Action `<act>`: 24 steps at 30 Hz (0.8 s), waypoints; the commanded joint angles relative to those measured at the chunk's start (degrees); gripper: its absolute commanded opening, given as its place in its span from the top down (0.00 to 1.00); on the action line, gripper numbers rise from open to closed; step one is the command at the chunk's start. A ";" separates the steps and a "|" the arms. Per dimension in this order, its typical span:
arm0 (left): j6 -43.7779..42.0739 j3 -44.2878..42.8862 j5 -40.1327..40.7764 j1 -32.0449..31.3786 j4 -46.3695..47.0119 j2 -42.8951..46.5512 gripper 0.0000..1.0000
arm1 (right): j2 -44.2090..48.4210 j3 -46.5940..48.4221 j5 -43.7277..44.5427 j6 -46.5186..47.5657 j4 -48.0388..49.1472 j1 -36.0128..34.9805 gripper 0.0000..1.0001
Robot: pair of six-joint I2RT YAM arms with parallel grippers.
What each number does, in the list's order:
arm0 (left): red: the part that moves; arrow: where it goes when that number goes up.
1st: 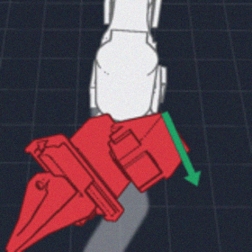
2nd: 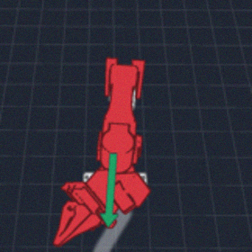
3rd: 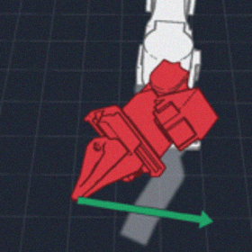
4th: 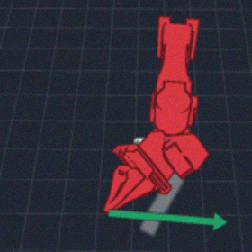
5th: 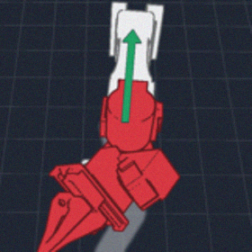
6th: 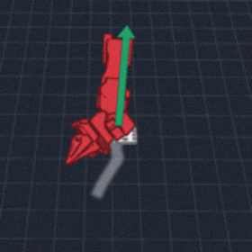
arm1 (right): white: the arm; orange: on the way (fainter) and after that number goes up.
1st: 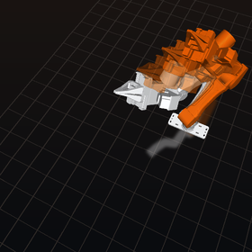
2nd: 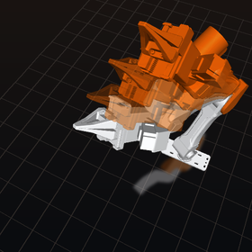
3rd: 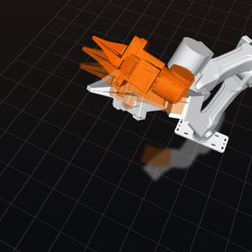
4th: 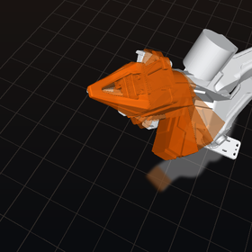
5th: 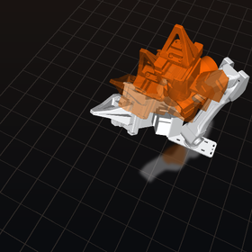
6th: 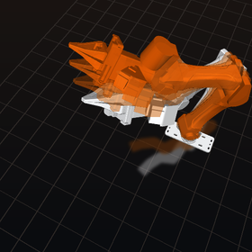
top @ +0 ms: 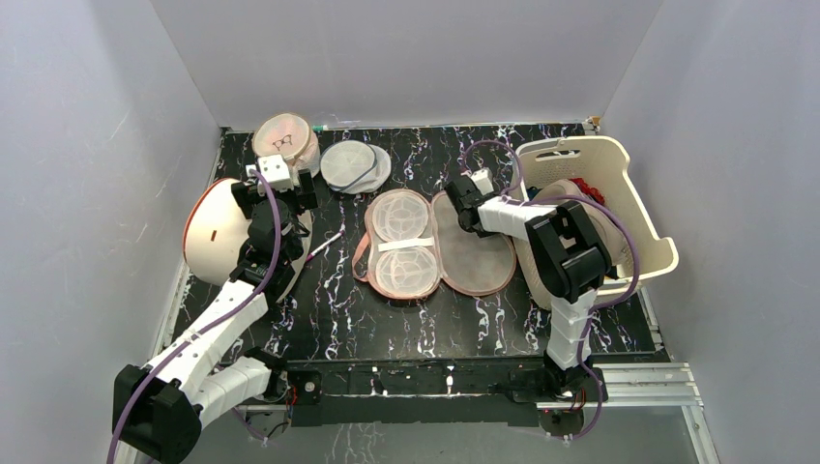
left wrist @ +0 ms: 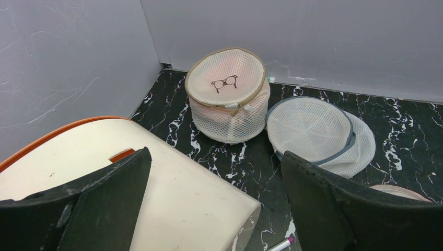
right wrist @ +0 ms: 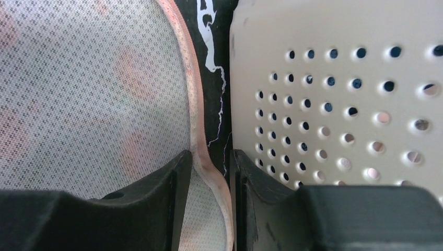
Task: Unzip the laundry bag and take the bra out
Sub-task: Close the laundry bag at the center of the board.
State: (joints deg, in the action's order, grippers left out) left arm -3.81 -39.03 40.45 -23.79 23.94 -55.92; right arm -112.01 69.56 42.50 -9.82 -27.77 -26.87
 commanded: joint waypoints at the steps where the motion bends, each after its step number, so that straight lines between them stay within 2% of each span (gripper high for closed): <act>1: 0.17 -2.32 0.13 0.24 1.12 1.40 0.06 | -0.11 -1.78 -5.33 -2.14 2.69 1.62 0.66; 7: 0.21 -2.35 0.09 0.24 1.12 1.38 0.06 | 1.52 -4.05 -15.01 -4.65 3.96 1.90 0.61; 16: 0.25 -2.32 0.13 0.24 1.06 1.55 0.06 | 3.68 -5.83 -34.23 -9.49 5.61 2.36 0.62; 21: 0.21 -2.22 0.37 0.24 1.21 1.84 0.05 | 3.45 -6.70 -37.91 -10.10 6.49 2.38 0.64; 24: 0.21 -2.28 0.31 0.24 1.17 1.85 0.05 | 2.90 -6.88 -38.50 -9.97 6.74 2.36 0.71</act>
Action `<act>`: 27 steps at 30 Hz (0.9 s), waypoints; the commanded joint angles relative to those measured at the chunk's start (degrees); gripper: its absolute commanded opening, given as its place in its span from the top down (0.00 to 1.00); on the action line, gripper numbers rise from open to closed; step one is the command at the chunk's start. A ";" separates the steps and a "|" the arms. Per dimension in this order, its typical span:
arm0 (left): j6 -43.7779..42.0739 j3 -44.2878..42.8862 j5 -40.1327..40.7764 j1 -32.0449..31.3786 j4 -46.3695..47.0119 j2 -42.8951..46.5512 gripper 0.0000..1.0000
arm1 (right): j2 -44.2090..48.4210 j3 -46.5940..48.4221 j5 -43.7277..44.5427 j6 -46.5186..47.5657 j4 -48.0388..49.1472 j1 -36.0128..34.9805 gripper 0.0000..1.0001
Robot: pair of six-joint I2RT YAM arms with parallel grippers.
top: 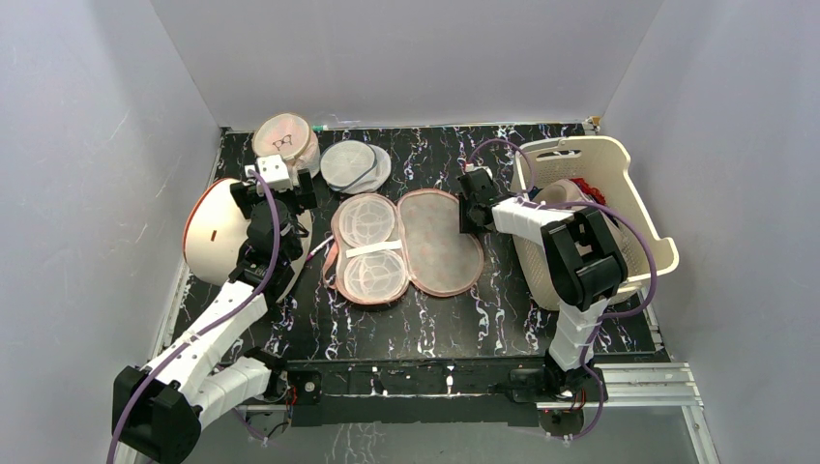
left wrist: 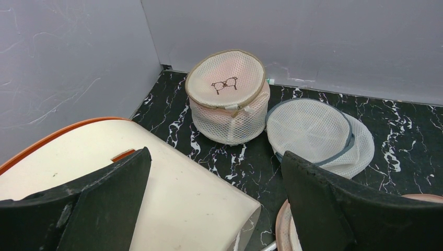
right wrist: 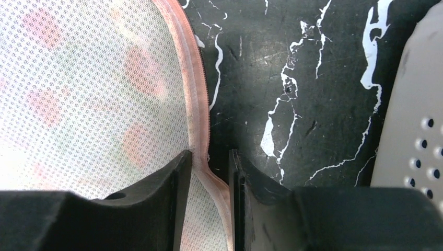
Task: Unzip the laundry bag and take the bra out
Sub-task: Close the laundry bag at the center of the board.
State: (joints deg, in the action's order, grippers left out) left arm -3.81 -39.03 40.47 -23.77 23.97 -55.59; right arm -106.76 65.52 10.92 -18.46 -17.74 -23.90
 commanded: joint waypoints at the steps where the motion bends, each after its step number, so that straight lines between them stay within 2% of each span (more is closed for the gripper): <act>1: 0.19 -2.27 0.32 0.19 1.09 1.54 0.05 | -2.33 -2.85 -7.03 -1.28 -3.16 -0.62 0.74; 11: 0.13 -2.24 0.32 0.23 1.18 1.61 0.05 | 3.71 -0.30 -5.46 2.30 -4.94 -0.57 1.00; 17: 0.21 -2.27 0.30 0.21 1.20 1.46 0.05 | 12.40 0.82 -1.56 3.51 -8.25 -0.62 1.00; 27: 0.70 -2.30 -0.19 0.21 0.80 1.40 0.05 | 21.99 1.12 15.39 7.57 -15.59 -0.61 1.00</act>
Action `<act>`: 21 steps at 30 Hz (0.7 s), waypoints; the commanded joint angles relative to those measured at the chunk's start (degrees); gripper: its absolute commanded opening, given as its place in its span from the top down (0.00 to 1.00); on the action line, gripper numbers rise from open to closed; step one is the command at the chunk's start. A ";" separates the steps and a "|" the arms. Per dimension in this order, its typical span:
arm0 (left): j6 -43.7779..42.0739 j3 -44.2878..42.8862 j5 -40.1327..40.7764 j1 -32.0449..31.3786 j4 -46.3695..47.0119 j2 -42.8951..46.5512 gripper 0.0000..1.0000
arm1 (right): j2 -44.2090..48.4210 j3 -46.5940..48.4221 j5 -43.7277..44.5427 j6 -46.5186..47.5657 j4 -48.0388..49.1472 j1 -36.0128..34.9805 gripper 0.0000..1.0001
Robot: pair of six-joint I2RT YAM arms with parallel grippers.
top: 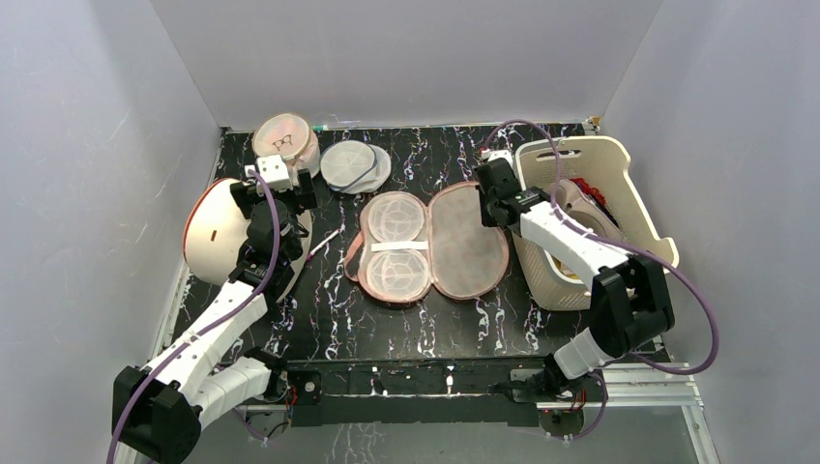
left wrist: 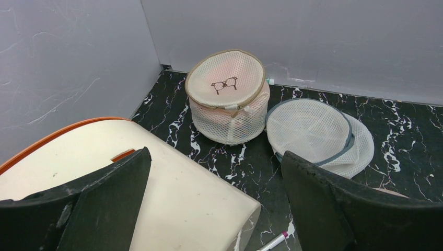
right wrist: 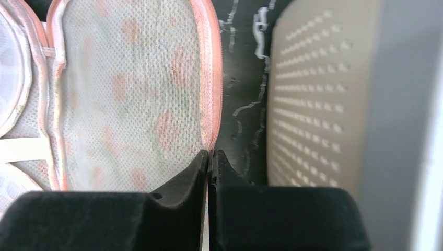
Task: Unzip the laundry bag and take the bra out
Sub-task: Close the laundry bag at the center of the board.
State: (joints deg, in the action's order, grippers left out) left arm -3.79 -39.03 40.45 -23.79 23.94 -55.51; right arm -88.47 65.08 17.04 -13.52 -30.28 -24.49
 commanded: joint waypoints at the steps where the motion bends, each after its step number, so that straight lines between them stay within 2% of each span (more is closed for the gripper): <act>1: 0.78 -2.43 -0.22 0.24 0.72 1.36 0.05 | 4.26 2.18 9.18 3.23 -3.45 -0.06 1.00; 6: 1.08 -2.41 -0.47 0.24 0.58 1.44 0.05 | 3.81 7.40 5.82 4.30 -6.23 -3.53 1.00; 13: 1.21 -2.41 -0.51 0.24 0.50 1.10 0.05 | -8.40 23.50 7.48 -2.40 -12.03 -20.90 1.00; 18: 1.07 -2.49 -0.48 0.24 0.42 0.98 0.05 | -19.27 28.33 -5.15 -10.15 -0.99 -23.14 1.00; 21: 0.91 -2.53 -0.31 0.19 0.51 0.92 0.05 | -24.98 29.24 -9.35 -15.09 5.75 -23.12 1.00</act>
State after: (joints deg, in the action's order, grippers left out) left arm -3.14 -39.03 39.97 -23.77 23.53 -55.51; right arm -109.67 91.11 13.34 -21.71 -34.59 -47.88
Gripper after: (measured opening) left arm 0.946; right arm 0.009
